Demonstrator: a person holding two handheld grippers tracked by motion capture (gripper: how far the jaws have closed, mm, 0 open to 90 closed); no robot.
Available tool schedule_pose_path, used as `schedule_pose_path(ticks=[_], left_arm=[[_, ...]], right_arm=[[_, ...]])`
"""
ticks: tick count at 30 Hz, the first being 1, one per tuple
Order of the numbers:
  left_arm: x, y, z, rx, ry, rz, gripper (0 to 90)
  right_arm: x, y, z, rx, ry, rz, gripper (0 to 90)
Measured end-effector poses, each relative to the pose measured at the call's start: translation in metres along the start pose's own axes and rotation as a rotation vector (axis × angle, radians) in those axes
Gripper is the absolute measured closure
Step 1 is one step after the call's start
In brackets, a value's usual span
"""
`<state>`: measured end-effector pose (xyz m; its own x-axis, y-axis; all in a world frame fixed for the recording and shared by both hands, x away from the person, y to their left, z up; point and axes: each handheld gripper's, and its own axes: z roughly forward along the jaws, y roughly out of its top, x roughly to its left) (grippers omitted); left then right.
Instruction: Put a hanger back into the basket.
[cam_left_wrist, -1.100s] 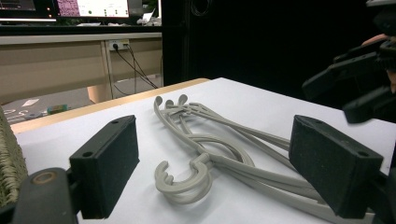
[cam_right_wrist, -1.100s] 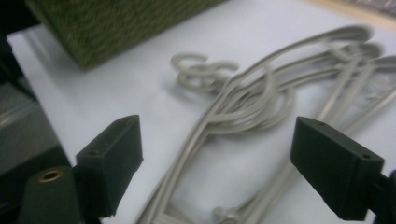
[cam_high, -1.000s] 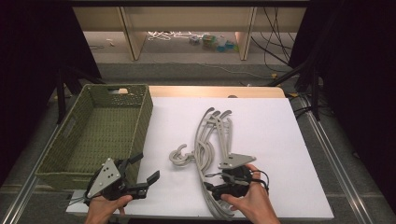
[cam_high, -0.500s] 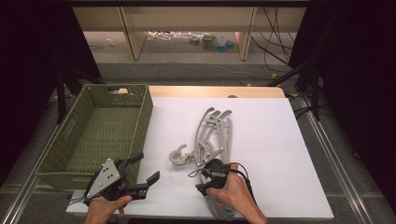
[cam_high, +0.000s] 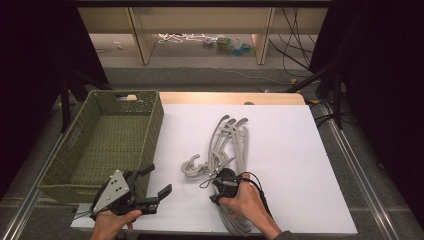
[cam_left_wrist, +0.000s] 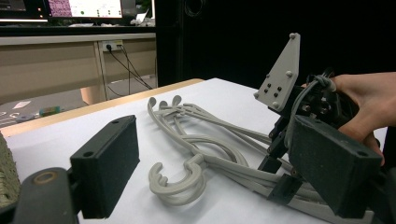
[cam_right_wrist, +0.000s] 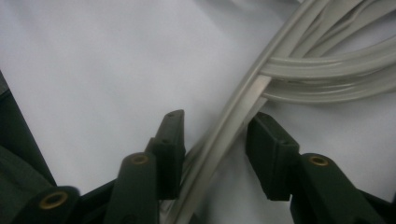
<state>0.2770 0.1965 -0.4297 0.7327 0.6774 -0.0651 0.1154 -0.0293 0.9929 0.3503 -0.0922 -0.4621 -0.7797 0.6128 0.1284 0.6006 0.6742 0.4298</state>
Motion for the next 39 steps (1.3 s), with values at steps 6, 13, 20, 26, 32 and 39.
schedule_pose_path(ticks=[6, 13, 20, 26, 32, 39], left_arm=[[0.0, 0.0, 0.0, -0.001, -0.004, 0.008, 16.0], [0.0, 0.001, -0.001, -0.003, -0.007, 0.008, 16.0], [0.0, 0.001, -0.001, -0.003, -0.007, 0.007, 16.0], [0.0, 0.001, -0.001, -0.003, -0.006, 0.006, 16.1], [0.0, 0.001, -0.001, -0.004, -0.008, 0.007, 16.1], [0.0, 0.001, -0.001, -0.003, -0.006, 0.009, 16.1]], right_arm=[[0.002, 0.0, -0.002, 0.005, -0.008, 0.015, 62.8], [0.001, -0.001, -0.008, 0.01, 0.001, 0.005, 66.9], [-0.002, -0.001, -0.018, 0.016, -0.003, 0.002, 67.7], [-0.004, -0.002, -0.014, 0.026, 0.009, 0.005, 67.7], [-0.005, -0.002, -0.016, 0.027, 0.01, 0.019, 68.2], [-0.005, -0.002, -0.015, 0.035, 0.02, 0.02, 67.3]])
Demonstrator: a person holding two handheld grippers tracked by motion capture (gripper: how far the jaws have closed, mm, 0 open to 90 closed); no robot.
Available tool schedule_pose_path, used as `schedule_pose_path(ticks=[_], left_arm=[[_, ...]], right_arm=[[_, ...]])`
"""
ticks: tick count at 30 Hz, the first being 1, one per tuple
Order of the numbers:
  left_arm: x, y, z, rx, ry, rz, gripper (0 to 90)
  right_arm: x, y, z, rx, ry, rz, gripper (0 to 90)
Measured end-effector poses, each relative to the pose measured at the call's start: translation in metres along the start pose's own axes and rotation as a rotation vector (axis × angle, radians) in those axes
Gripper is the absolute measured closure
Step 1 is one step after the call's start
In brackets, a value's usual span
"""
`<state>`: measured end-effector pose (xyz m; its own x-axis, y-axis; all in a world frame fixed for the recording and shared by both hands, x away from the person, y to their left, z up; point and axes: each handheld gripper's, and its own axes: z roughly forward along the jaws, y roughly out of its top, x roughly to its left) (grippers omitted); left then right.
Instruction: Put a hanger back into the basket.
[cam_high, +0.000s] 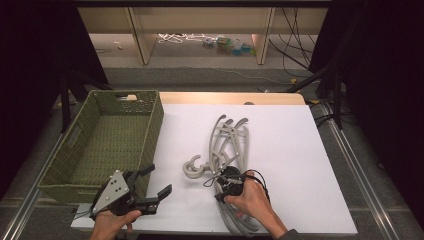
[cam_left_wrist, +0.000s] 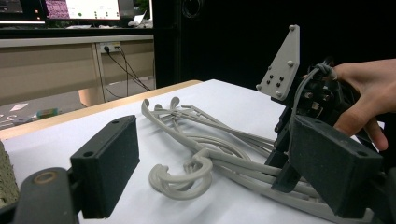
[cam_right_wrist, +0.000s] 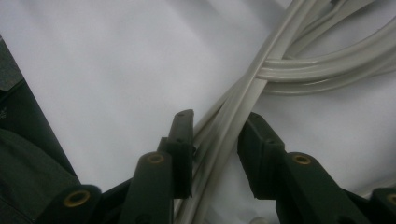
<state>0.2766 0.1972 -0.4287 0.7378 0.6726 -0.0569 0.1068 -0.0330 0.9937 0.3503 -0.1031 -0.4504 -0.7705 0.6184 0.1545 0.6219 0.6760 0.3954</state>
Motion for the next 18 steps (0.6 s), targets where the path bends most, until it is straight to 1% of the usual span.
schedule_pose_path(ticks=[2, 3, 5, 7, 9, 10, 12, 13, 14, 16, 17, 18], left_arm=[[0.0001, 0.0001, -0.0001, -0.001, -0.001, 0.001, 16.1], [0.0, 0.0001, -0.0002, -0.001, -0.001, 0.001, 16.1], [0.0, 0.0001, -0.0001, 0.0, 0.0, 0.001, 16.1], [-0.0001, 0.0, 0.0, 0.001, -0.001, 0.0, 16.1], [0.0001, -0.0005, 0.0009, -0.003, -0.008, -0.001, 17.0], [0.0001, -0.0005, 0.0011, -0.004, -0.01, -0.001, 17.0], [-0.0008, -0.0002, 0.0006, -0.002, -0.007, -0.003, 17.0], [-0.0007, 0.0001, 0.0, 0.003, -0.003, 0.0, 16.9], [-0.0005, -0.0001, 0.0001, 0.002, -0.001, -0.005, 16.8], [0.0003, -0.0002, 0.0002, 0.003, -0.001, -0.003, 16.7], [0.0005, -0.0001, 0.0001, 0.004, -0.002, -0.002, 16.7], [0.0001, 0.0, 0.0, 0.003, -0.003, -0.004, 16.9]], right_arm=[[-0.0003, -0.0003, 0.0005, 0.006, -0.001, -0.003, 67.6], [-0.0003, -0.0005, 0.0004, 0.011, -0.002, 0.004, 67.7], [-0.0009, -0.0008, -0.0014, -0.001, 0.004, 0.008, 70.1], [-0.0015, -0.0003, -0.0072, -0.022, 0.033, 0.014, 71.2], [-0.0015, -0.0007, -0.0076, -0.008, 0.028, -0.001, 71.5], [-0.0015, -0.0007, -0.0076, -0.008, 0.028, -0.001, 71.5], [-0.0013, -0.0007, -0.0059, 0.005, 0.027, -0.001, 71.0], [-0.0009, -0.0005, -0.0053, 0.007, 0.027, -0.006, 71.0], [-0.0007, -0.0004, -0.0051, 0.005, 0.027, -0.008, 70.9], [0.0003, -0.0002, -0.0033, 0.008, 0.016, -0.015, 69.0], [0.0014, 0.0002, -0.0023, 0.008, -0.003, -0.019, 71.1], [0.0017, 0.0005, -0.003, 0.007, -0.009, -0.028, 71.7]])
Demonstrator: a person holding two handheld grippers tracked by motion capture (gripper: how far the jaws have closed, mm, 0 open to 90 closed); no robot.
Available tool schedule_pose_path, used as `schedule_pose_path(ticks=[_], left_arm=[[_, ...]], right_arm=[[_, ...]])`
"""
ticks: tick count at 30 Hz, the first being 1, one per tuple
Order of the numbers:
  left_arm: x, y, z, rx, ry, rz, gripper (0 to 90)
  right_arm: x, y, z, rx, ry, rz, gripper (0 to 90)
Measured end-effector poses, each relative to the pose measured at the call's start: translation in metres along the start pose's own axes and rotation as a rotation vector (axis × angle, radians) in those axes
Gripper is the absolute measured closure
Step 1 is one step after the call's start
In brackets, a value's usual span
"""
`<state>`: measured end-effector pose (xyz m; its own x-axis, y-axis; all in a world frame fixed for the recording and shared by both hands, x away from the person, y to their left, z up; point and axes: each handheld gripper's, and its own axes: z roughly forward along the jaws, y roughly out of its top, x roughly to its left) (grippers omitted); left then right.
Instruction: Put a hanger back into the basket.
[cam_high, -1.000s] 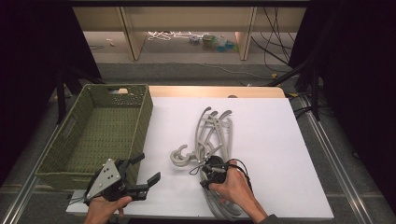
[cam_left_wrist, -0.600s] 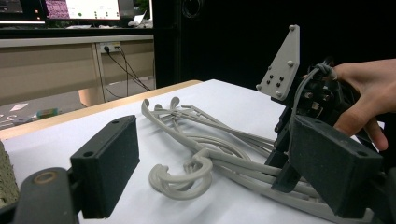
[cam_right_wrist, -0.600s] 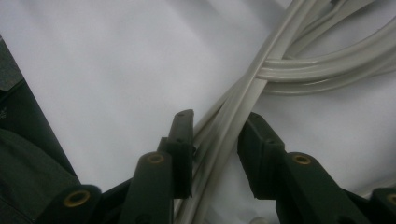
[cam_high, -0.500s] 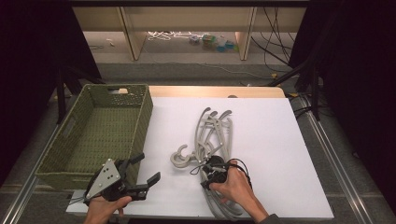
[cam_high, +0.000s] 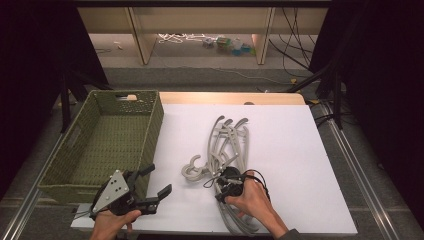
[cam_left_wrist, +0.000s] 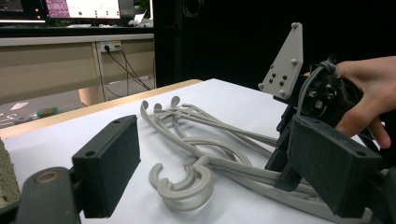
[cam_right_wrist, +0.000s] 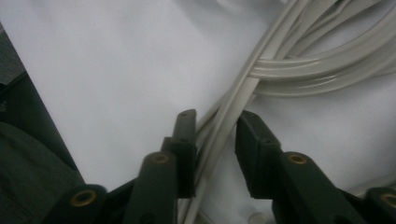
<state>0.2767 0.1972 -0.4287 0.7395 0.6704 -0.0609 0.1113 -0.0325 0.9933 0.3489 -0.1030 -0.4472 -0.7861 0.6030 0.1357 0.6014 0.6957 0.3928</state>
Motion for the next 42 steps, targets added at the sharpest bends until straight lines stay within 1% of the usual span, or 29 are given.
schedule_pose_path(ticks=[4, 7, 9, 11, 12, 13, 15, 16, 17, 18, 19, 21, 23, 24, 25, 26, 27, 28, 29, 30, 31, 32, 33, 34, 35, 37, 38, 41, 42], left_arm=[[0.0, 0.0, 0.0, 0.0, 0.0, 0.002, 17.2], [0.0, 0.0, 0.0, -0.001, 0.0, 0.003, 16.9], [0.001, 0.001, -0.001, -0.002, 0.002, 0.006, 16.9], [0.001, 0.001, -0.001, -0.003, 0.005, 0.005, 16.9], [0.001, 0.001, -0.001, -0.003, 0.007, 0.004, 16.9], [0.001, 0.001, -0.001, -0.003, 0.008, 0.003, 16.9], [0.001, 0.0, 0.0, 0.002, 0.014, -0.013, 17.0], [0.002, 0.001, 0.0, 0.008, 0.009, 0.015, 17.0], [0.001, 0.001, 0.001, 0.013, 0.013, 0.021, 17.2], [0.003, 0.002, 0.003, 0.013, 0.013, 0.062, 17.6], [0.003, 0.003, 0.005, 0.026, 0.008, 0.09, 18.5], [0.002, 0.002, 0.01, 0.05, 0.003, 0.091, 19.9], [0.001, 0.002, 0.017, 0.1, 0.015, 0.127, 23.9], [0.001, 0.002, 0.022, 0.141, 0.012, 0.149, 26.8], [0.0, 0.002, 0.026, 0.179, 0.008, 0.155, 26.8], [0.0, 0.003, 0.031, 0.203, 0.013, 0.151, 26.8], [0.0, 0.004, 0.035, 0.225, 0.019, 0.157, 27.2], [0.0, 0.005, 0.04, 0.25, 0.028, 0.17, 27.9], [0.001, 0.005, 0.047, 0.274, 0.025, 0.186, 28.2], [0.002, 0.005, 0.051, 0.282, 0.029, 0.197, 28.7], [0.004, 0.005, 0.056, 0.293, 0.047, 0.2, 29.3], [0.005, 0.006, 0.06, 0.312, 0.053, 0.205, 30.0], [0.006, 0.005, 0.066, 0.334, 0.052, 0.21, 30.6], [0.006, 0.005, 0.071, 0.343, 0.051, 0.224, 30.8], [0.005, 0.004, 0.075, 0.349, 0.046, 0.247, 30.9], [0.004, 0.002, 0.083, 0.364, 0.017, 0.286, 32.3], [0.002, 0.001, 0.087, 0.371, -0.003, 0.291, 32.4], [-0.001, -0.002, 0.097, 0.383, -0.038, 0.354, 32.6], [-0.001, -0.002, 0.099, 0.385, -0.056, 0.364, 32.7]], right_arm=[[0.0, 0.0, -0.004, 0.004, 0.007, 0.008, 74.2], [-0.001, 0.001, -0.01, -0.017, 0.011, -0.004, 77.3], [-0.002, 0.001, -0.018, -0.031, 0.01, -0.011, 80.5], [-0.005, 0.0, -0.026, -0.029, 0.008, -0.048, 82.0], [-0.006, -0.002, -0.029, -0.029, 0.019, -0.073, 82.0], [-0.007, -0.003, -0.031, -0.032, 0.039, -0.086, 82.2], [-0.01, -0.005, -0.037, -0.043, 0.039, -0.115, 82.3], [-0.011, -0.005, -0.039, -0.044, 0.04, -0.131, 82.3], [-0.013, -0.006, -0.042, -0.039, 0.045, -0.144, 82.3], [-0.015, -0.007, -0.045, -0.039, 0.052, -0.153, 82.3], [-0.017, -0.009, -0.048, -0.047, 0.062, -0.159, 82.3], [-0.02, -0.012, -0.056, -0.052, 0.078, -0.168, 82.2], [-0.023, -0.015, -0.064, -0.069, 0.099, -0.186, 82.2], [-0.024, -0.016, -0.067, -0.072, 0.1, -0.19, 82.1], [-0.026, -0.018, -0.072, -0.071, 0.103, -0.196, 82.1], [-0.027, -0.019, -0.075, -0.079, 0.107, -0.198, 82.0], [-0.028, -0.021, -0.079, -0.085, 0.109, -0.2, 81.9], [-0.029, -0.021, -0.081, -0.094, 0.115, -0.209, 81.9], [-0.03, -0.023, -0.084, -0.103, 0.119, -0.207, 81.9], [-0.03, -0.025, -0.089, -0.103, 0.123, -0.213, 81.9], [-0.031, -0.025, -0.092, -0.106, 0.126, -0.217, 81.9], [-0.031, -0.027, -0.095, -0.111, 0.124, -0.222, 81.9], [-0.031, -0.028, -0.097, -0.112, 0.127, -0.222, 81.9], [-0.031, -0.029, -0.1, -0.113, 0.127, -0.227, 81.9], [-0.032, -0.031, -0.102, -0.119, 0.132, -0.227, 81.9], [-0.033, -0.032, -0.106, -0.132, 0.132, -0.24, 81.9], [-0.034, -0.033, -0.107, -0.141, 0.129, -0.243, 81.9], [-0.034, -0.034, -0.113, -0.155, 0.141, -0.241, 81.9], [-0.034, -0.034, -0.114, -0.16, 0.141, -0.247, 81.9]])
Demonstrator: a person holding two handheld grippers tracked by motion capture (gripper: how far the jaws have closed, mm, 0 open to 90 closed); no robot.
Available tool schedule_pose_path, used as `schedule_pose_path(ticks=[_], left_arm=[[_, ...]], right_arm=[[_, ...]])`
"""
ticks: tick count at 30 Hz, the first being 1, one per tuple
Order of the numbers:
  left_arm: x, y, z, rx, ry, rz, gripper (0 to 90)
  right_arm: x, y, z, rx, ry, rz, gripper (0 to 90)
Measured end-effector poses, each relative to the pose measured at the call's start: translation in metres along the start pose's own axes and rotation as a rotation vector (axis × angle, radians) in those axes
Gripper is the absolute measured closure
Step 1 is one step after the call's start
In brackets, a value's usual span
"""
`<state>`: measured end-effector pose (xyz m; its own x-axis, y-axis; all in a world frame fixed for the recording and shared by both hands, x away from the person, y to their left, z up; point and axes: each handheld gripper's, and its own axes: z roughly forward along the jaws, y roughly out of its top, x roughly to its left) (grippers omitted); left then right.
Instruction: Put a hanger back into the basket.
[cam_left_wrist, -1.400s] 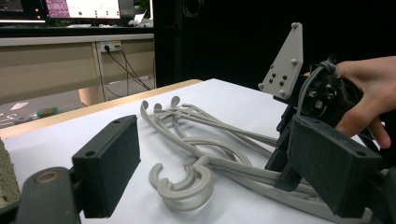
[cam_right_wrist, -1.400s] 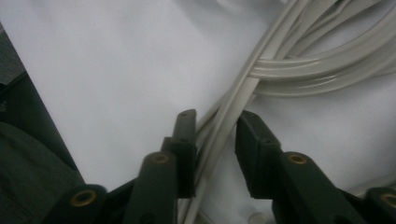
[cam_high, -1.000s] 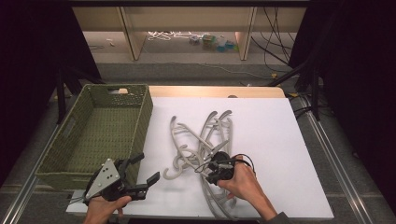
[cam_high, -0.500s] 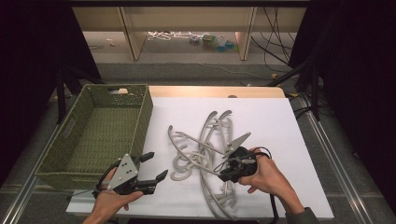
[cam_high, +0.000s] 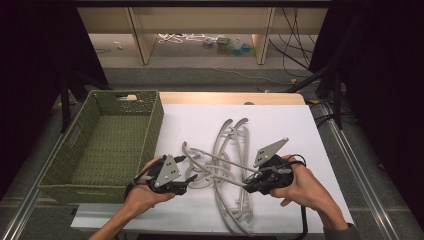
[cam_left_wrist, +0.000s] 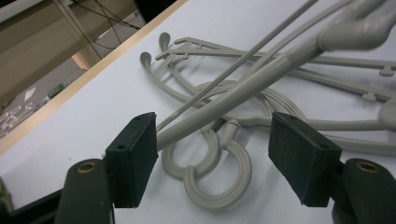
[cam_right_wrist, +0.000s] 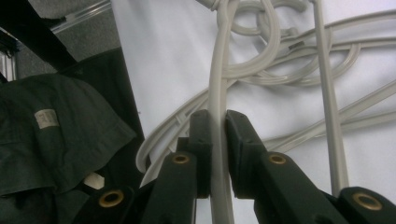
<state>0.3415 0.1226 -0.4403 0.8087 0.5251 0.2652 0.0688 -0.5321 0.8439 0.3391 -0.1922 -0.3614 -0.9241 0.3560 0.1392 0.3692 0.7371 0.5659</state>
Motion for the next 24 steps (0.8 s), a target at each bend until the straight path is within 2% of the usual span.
schedule_pose_path(ticks=[5, 8, 9, 10, 11, 13, 16, 17, 19, 22, 24], left_arm=[[0.001, 0.003, 0.01, -0.028, -0.012, 0.046, 33.8], [0.003, 0.004, 0.015, -0.046, -0.041, 0.089, 37.8], [0.005, 0.005, 0.017, -0.045, -0.046, 0.123, 39.3], [0.004, 0.006, 0.018, -0.043, -0.057, 0.123, 41.2], [0.005, 0.007, 0.021, -0.044, -0.077, 0.149, 43.8], [0.005, 0.008, 0.026, -0.034, -0.114, 0.168, 44.5], [0.007, 0.01, 0.03, -0.03, -0.139, 0.193, 51.4], [0.007, 0.01, 0.031, -0.027, -0.157, 0.211, 53.5], [0.008, 0.011, 0.031, -0.015, -0.17, 0.274, 60.8], [0.007, 0.012, 0.032, -0.019, -0.186, 0.35, 65.2], [0.008, 0.013, 0.032, 0.0, -0.195, 0.401, 67.4]], right_arm=[[0.003, 0.001, -0.005, -0.006, 0.011, -0.006, 81.9], [0.004, 0.001, -0.007, -0.012, 0.013, -0.012, 81.9], [0.005, 0.0, -0.007, -0.012, 0.012, -0.011, 81.9], [0.005, 0.0, -0.007, -0.012, 0.01, -0.014, 81.9], [0.005, 0.0, -0.007, -0.012, 0.011, -0.014, 81.9], [0.004, 0.0, -0.008, -0.01, 0.018, -0.018, 81.9], [0.005, 0.0, -0.008, -0.014, 0.025, -0.023, 81.9], [0.005, 0.0, -0.008, -0.012, 0.026, -0.02, 81.9], [0.004, 0.0, -0.009, -0.013, 0.03, -0.021, 81.8], [0.004, 0.0, -0.008, -0.012, 0.037, -0.024, 81.8], [0.003, -0.001, -0.007, -0.012, 0.03, -0.034, 81.8]])
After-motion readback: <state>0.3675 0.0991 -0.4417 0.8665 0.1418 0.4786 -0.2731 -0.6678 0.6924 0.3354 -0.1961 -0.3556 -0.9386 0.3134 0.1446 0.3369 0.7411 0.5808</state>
